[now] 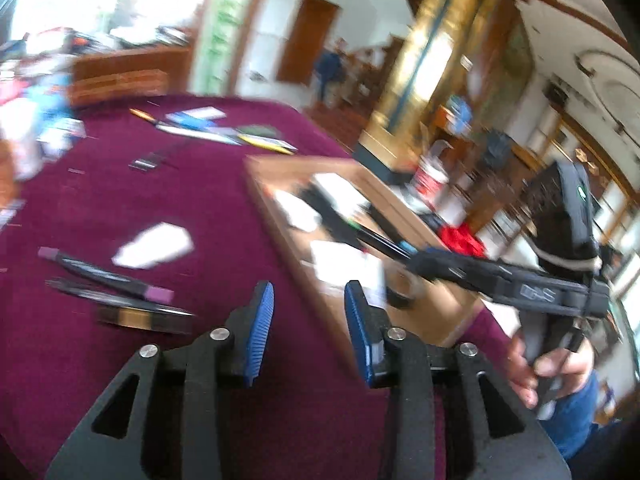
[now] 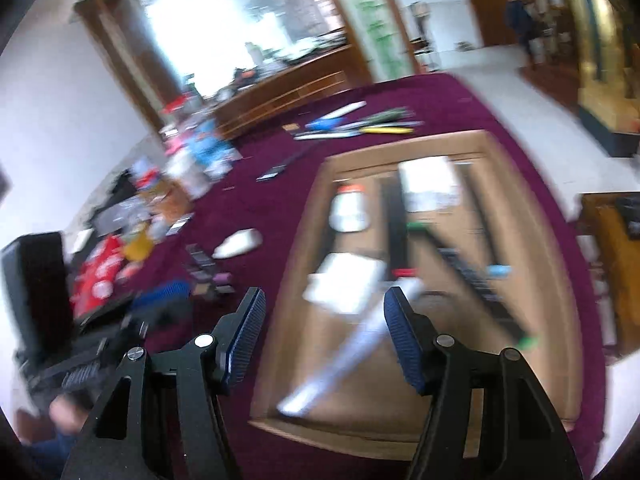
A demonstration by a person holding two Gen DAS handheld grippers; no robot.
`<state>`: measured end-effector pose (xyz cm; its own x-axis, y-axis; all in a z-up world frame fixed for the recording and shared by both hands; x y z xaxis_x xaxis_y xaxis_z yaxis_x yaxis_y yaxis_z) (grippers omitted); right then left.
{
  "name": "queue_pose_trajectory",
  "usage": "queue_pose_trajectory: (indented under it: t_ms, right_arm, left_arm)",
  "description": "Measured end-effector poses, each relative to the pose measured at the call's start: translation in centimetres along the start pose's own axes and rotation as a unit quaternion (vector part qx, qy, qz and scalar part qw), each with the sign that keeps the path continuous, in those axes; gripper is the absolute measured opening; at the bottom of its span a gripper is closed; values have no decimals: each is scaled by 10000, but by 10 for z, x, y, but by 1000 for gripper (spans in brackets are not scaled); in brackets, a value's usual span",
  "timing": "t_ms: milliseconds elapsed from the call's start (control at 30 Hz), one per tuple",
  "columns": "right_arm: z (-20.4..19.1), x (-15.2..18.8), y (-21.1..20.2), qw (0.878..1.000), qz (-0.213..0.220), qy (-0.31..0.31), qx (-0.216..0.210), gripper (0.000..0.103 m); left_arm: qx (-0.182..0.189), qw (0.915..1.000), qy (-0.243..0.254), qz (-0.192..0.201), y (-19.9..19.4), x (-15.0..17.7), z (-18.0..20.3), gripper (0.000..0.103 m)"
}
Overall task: Organize rigid objects
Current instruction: 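Lower the tube and tape roll into the tray and open both grippers, then move both grippers back over the pens and bottle on the table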
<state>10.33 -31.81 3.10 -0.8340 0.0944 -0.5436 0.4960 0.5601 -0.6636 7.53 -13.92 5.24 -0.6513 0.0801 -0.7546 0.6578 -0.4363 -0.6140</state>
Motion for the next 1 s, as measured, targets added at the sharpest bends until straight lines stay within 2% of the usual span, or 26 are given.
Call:
queue_pose_trajectory:
  t_ms: [33,67,133,233,267,367,433,533,633,733,833,867,933,1000]
  right_arm:
    - [-16,1,12,9995,-190,-35,-252,57]
    - [-23,4,18,9989,-293,-57,-369,57]
    - [-46,7,44,9957,-658,-80,-642,57]
    - [-71,8,87,9923,-1001,-159,-715,57]
    - [-77,8,99,9918,-1061,-195,-678,57]
    - [-82,5,138,9915,-1185,-118,-523,57]
    - [-83,3,164,9911,-1259,-49,-424,57]
    - [-84,5,186,9904,-1339,-6,-349,57]
    - [-93,10,190,9907,-1307,-82,-358,60]
    - [-111,28,187,9864,-1544,-212,-526,62]
    - [-141,53,183,9736,-2023,-432,-962,62]
    - [-145,53,183,9726,-2041,-446,-1017,62]
    - [-145,34,173,9787,-1768,-560,-887,62]
    - [-137,5,167,9869,-1316,-830,-427,61]
  left_arm:
    - [-165,9998,-68,109,-7,-1,-14,45]
    - [-526,9979,-231,309,-20,-2,-45,49]
    - [-1110,9917,-503,414,-32,3,-89,49]
    - [-1667,9781,-1121,550,-47,20,-154,49]
    - [-1913,9707,-1351,546,-50,28,-175,49]
    - [-1894,9608,-1942,581,-49,44,-208,49]
    - [-1704,9575,-2253,592,-48,49,-217,49]
    - [-1824,9551,-2235,671,-54,50,-218,49]
    - [-1717,9561,-2289,624,-54,51,-218,49]
    - [-1696,9548,-2378,554,-52,56,-222,49]
    - [-1718,9531,-2430,541,-54,58,-221,49]
    - [-1712,9531,-2437,538,-54,58,-221,49]
    - [-1734,9527,-2437,535,-54,58,-222,49]
    - [-1726,9529,-2442,501,-53,59,-222,49]
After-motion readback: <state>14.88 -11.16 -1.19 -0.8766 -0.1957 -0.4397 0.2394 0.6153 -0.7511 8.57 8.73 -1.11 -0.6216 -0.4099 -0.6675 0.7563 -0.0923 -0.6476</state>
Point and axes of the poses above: each gripper's, at about its wrist camera, not at the fingertips, and y roughly the way its jaws point, z to its right, x to its underside, the point moved 7 cm from there along y, roughly the way its jaws point, and after that the axes turned 6 degrees about y, right-handed, at the moved point
